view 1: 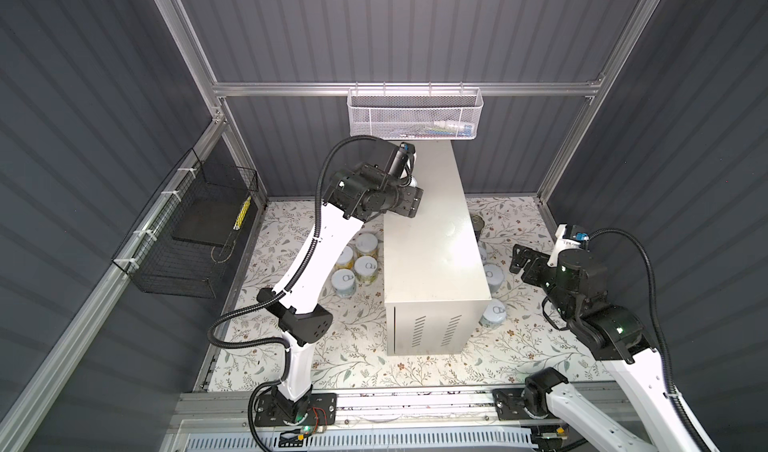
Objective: Place and organize the canned foods onto the counter
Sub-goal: 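Carry the can with the left gripper up onto the cabinet top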
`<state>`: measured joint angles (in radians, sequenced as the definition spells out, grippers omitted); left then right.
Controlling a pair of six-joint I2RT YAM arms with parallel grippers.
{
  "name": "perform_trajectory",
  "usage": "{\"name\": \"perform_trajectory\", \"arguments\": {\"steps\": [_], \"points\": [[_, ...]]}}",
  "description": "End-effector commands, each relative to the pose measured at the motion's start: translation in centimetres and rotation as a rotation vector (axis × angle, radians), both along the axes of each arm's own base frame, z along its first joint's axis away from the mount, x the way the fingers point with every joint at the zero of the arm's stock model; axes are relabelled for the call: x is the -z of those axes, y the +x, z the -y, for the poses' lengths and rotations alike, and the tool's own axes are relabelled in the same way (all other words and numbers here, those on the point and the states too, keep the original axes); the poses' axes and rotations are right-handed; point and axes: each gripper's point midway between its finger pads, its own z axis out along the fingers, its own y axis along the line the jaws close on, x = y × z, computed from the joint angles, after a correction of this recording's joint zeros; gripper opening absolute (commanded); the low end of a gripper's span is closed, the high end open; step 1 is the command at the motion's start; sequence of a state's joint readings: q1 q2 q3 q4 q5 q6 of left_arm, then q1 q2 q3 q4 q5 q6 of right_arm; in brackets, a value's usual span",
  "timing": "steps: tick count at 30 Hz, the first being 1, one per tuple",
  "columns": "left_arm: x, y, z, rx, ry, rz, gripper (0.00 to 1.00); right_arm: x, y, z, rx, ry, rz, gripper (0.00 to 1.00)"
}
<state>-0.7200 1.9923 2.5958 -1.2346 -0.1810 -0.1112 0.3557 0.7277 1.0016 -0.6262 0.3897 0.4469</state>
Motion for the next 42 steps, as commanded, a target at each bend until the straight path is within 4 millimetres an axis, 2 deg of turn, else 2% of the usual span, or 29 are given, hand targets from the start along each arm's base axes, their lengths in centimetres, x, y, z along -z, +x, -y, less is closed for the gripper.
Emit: {"name": "perform_trajectory", "arguments": {"steps": [1, 6, 10, 15, 23, 31, 33, 37, 42], "points": [[-2.4, -0.1, 0.6, 0.028, -0.05, 0.074, 0.2, -0.3, -0.5, 0.7, 0.022, -0.02, -0.006, 0.99], [-2.3, -0.6, 1.5, 0.08, -0.071, 0.065, 0.54, -0.3, -0.2, 0.6, 0.026, -0.012, -0.003, 0.99], [-2.0, -0.6, 1.5, 0.086, -0.058, 0.062, 0.99, 0.0, 0.0, 0.3, 0.015, -0.01, -0.022, 0.99], [-1.6, -0.8, 1.2, 0.082, -0.053, 0.063, 1.0, 0.3, -0.2, 0.2, 0.01, -0.004, -0.029, 0.99], [-2.1, -2.1, -0.5, 0.07, -0.053, 0.092, 1.0, 0.6, 0.0, 0.2, 0.019, 0.0, -0.044, 0.99], [-1.5, -3.0, -2.2, 0.035, -0.024, 0.088, 0.99, 0.6, 0.6, -0.5, -0.003, 0.021, -0.044, 0.99], [-1.0, -3.1, -2.4, 0.03, -0.013, 0.08, 0.97, 0.5, 0.6, -0.6, -0.007, 0.026, -0.041, 0.99], [-1.7, -2.3, -2.4, 0.005, -0.026, 0.125, 0.89, 0.0, 0.3, -0.7, -0.018, 0.037, -0.019, 0.99], [-1.9, -1.3, -2.5, -0.031, -0.018, 0.151, 0.81, 0.9, 0.4, -1.1, -0.028, 0.058, -0.03, 0.99]]}}
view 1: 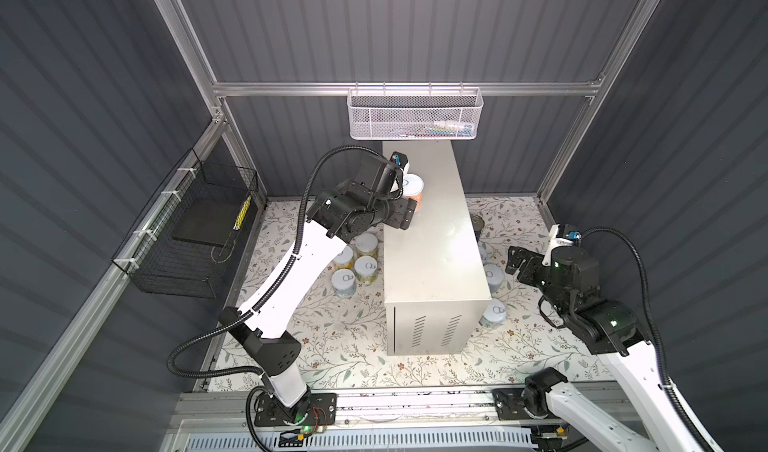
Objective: Place and organize the canned foods onto the counter
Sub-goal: 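Carry the can with the left gripper up onto the cabinet top, then lower the peach-labelled can onto the cabinet top and open the left gripper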
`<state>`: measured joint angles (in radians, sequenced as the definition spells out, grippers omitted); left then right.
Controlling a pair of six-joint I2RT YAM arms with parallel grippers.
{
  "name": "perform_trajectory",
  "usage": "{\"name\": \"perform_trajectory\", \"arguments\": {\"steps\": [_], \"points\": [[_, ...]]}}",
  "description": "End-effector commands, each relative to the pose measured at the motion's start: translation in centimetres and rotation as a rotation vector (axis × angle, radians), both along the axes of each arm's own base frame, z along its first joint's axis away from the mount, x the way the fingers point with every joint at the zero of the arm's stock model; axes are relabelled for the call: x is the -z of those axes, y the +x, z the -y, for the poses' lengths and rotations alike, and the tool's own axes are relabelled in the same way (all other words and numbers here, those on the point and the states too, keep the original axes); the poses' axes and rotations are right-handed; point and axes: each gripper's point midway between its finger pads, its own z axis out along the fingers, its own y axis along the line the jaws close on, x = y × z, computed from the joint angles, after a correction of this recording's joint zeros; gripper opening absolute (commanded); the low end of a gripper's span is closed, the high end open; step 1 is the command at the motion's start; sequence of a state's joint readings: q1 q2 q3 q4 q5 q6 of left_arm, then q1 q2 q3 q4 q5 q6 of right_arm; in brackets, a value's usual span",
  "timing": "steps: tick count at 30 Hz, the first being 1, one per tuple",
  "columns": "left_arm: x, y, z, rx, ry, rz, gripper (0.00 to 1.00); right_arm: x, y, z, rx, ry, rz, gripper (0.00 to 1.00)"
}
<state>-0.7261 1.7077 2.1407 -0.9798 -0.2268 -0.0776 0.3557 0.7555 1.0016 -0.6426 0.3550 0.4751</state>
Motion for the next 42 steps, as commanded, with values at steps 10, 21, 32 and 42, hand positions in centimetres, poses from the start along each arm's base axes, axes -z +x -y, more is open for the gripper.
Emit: {"name": "perform_trajectory", "arguments": {"steps": [10, 21, 32, 42], "points": [[-2.6, 3.8, 0.9, -0.067, 0.027, 0.153, 0.83, 1.7, 1.0, -1.1, -0.026, 0.037, -0.025, 0.99], [-1.1, 8.5, 1.2, -0.087, 0.03, 0.175, 0.8, 2.9, 2.2, -2.2, -0.045, 0.081, -0.049, 0.99], [-0.6, 12.6, 1.9, -0.058, -0.059, 0.189, 0.71, 4.1, 3.1, -2.9, -0.056, 0.076, -0.095, 0.99], [-0.3, 15.9, 2.4, -0.073, -0.106, 0.219, 0.7, 4.2, 3.9, -2.9, -0.047, 0.056, -0.099, 0.99]]}}
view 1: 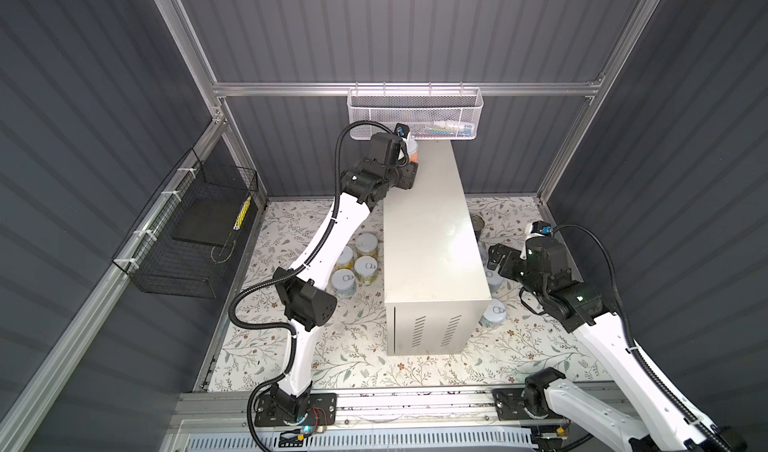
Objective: Place and organize the canned foods onto the counter
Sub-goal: 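Lower the peach-labelled can onto the cabinet top and open the left gripper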
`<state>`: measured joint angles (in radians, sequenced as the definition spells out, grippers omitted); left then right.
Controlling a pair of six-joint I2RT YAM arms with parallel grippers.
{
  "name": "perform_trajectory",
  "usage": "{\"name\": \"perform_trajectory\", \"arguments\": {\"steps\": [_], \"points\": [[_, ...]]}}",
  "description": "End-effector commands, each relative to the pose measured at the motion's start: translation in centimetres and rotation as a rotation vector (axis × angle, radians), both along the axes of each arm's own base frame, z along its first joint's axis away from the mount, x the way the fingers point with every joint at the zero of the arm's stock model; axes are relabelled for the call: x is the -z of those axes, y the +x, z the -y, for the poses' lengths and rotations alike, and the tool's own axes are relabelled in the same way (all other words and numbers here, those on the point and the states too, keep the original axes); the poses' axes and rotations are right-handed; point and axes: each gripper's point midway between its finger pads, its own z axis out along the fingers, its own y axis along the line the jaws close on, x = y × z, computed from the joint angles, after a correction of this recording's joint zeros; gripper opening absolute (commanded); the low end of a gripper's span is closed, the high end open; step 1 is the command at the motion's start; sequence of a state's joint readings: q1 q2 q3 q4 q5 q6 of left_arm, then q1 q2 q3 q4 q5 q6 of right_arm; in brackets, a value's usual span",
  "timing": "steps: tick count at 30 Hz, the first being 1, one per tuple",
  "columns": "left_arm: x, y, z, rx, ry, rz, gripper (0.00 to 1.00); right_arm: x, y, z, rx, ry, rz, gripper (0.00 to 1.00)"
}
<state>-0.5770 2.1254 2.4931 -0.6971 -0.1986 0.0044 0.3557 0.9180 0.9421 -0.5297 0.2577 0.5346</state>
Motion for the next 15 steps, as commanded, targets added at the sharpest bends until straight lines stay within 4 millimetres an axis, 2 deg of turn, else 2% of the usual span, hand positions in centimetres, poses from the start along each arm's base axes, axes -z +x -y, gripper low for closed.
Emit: {"name": "perform_trajectory", "arguments": {"steps": [1, 4, 11, 15], "points": [[-0.9, 1.0, -0.2, 0.009, -0.034, 0.029, 0.7, -0.7, 0.5, 0.1, 0.005, -0.007, 0.024, 0.99], [-0.9, 2.0, -0.4, -0.003, -0.047, 0.044, 0.71, -0.7, 0.8, 0.0, -0.001, -0.019, 0.019, 0.99], [-0.1, 3.2, 1.3, 0.039, -0.072, 0.057, 0.77, -0.7, 1.7, -0.4, -0.003, -0.022, 0.009, 0.99], [-0.2, 3.4, 1.0, 0.034, -0.062, 0.067, 0.82, -1.1, 1.9, -0.5, -0.007, -0.019, 0.016, 0.99]]}}
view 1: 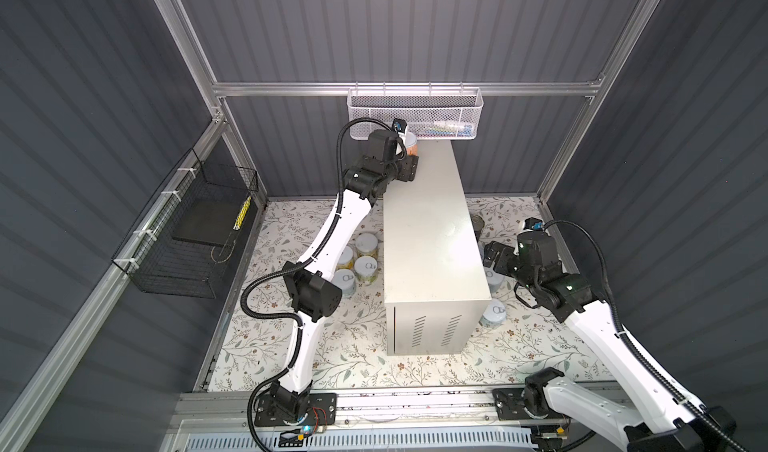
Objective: Place and organize the canned foods onto the counter
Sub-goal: 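Lower the peach-labelled can onto the cabinet top and open the left gripper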
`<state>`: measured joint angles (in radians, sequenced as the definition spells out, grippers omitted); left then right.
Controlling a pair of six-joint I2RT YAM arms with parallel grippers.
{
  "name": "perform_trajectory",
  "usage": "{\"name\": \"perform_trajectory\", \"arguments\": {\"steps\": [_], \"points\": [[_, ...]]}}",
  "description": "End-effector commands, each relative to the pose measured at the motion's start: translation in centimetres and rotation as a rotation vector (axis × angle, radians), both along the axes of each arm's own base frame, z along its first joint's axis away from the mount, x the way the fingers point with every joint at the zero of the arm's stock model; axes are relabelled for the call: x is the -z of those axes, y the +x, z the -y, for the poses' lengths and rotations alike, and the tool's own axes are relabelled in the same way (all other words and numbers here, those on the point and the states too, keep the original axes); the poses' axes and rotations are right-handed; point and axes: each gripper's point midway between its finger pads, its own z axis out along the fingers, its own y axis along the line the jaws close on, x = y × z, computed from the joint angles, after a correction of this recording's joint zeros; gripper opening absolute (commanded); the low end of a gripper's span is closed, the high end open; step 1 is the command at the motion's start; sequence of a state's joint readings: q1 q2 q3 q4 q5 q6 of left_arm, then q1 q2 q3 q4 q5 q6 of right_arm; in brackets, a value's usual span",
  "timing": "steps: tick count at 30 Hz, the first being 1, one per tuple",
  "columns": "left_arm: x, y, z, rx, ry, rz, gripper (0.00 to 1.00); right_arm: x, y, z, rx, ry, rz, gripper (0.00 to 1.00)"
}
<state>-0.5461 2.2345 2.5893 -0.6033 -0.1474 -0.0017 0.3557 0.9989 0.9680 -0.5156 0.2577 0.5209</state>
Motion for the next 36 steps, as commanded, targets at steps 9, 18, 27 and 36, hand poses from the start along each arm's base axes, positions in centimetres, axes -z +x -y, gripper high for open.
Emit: {"name": "perform_trajectory", "arguments": {"steps": [9, 18, 27, 36], "points": [[0.2, -0.8, -0.9, 0.048, -0.009, -0.036, 0.86, -3.1, -1.0, 0.4, 0.002, 0.024, 0.064, 0.99], [0.6, -5.4, -2.5, 0.058, -0.04, -0.084, 0.88, -2.8, -3.2, 0.8, -0.001, 0.058, 0.056, 0.99], [1.8, -5.6, -3.1, 0.019, -0.089, -0.079, 0.8, -2.7, -3.8, 0.8, -0.011, 0.063, 0.063, 0.95], [3.4, -2.1, -1.3, 0.008, -0.106, -0.087, 0.7, -3.2, -3.7, 1.6, 0.013, 0.026, 0.079, 0.95]]}}
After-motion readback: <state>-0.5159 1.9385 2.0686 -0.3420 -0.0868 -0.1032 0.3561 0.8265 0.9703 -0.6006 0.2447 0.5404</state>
